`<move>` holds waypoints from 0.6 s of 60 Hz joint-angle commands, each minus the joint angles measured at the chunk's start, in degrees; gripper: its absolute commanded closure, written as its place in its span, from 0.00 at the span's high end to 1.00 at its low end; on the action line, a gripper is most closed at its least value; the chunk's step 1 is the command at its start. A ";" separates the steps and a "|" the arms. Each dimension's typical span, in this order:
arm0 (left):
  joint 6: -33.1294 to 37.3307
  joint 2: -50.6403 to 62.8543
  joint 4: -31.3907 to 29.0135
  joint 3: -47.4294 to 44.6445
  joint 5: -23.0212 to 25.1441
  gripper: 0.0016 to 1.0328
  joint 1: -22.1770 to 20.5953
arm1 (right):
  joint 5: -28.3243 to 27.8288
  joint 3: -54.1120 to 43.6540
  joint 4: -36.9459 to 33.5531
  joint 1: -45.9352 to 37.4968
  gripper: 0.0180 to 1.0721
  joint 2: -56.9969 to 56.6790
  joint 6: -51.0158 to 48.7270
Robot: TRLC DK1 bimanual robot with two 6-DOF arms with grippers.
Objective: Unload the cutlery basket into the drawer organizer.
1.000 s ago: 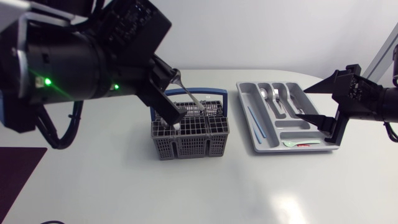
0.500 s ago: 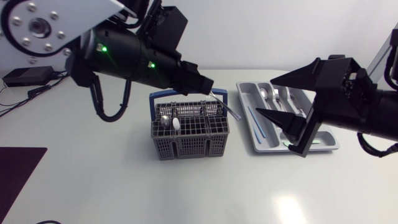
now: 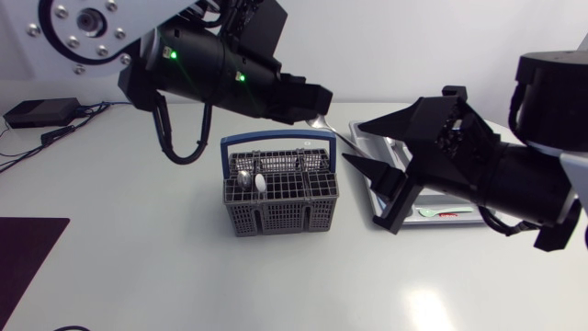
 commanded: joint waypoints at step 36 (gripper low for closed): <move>-2.43 3.08 0.59 2.42 0.92 0.10 -1.12 | 6.02 0.49 8.83 2.94 0.37 8.42 1.95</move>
